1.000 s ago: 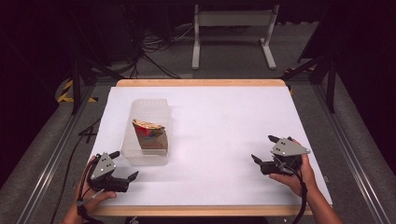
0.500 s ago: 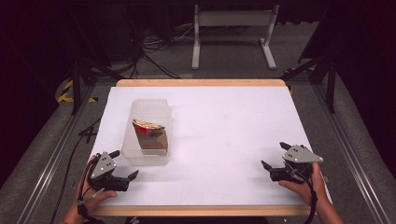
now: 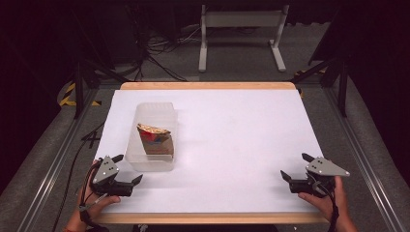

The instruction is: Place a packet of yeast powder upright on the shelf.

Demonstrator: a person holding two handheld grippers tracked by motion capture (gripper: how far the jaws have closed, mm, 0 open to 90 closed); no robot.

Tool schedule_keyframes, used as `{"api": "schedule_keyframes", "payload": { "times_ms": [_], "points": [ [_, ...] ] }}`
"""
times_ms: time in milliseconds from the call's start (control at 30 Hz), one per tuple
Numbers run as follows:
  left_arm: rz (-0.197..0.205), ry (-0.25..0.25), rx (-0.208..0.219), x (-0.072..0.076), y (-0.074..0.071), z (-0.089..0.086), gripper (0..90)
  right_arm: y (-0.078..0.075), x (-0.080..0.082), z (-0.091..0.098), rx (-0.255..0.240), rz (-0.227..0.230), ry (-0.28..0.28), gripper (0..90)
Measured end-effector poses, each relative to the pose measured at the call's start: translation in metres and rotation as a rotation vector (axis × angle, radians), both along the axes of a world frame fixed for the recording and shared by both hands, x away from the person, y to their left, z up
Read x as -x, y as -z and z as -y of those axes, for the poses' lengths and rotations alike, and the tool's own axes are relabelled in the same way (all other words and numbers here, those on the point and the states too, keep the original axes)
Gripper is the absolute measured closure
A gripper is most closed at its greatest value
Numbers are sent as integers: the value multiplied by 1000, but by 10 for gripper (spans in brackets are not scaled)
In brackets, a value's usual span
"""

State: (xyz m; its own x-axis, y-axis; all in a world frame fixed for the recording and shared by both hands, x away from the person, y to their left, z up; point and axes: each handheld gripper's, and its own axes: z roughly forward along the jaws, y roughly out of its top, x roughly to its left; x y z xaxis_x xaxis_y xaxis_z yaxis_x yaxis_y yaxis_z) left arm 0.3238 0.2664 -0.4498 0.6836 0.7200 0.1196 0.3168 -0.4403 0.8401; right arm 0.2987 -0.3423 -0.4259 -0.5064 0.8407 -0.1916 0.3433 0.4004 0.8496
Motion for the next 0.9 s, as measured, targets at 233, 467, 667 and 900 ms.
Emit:
{"api": "schedule_keyframes", "payload": {
  "times_ms": [233,467,667,900],
  "points": [
    [-8,-5,-4,-1,1,-1,35,2,0,9,3,21,39,64],
    [2,-7,-3,1,1,-2,36,4,2,7,14,39,44,64],
    [7,-7,5,1,0,-3,35,3,4,8,3,51,50,64],
    [5,-12,-1,1,0,-3,35,4,2,8,16,58,53,64]
  ]
}}
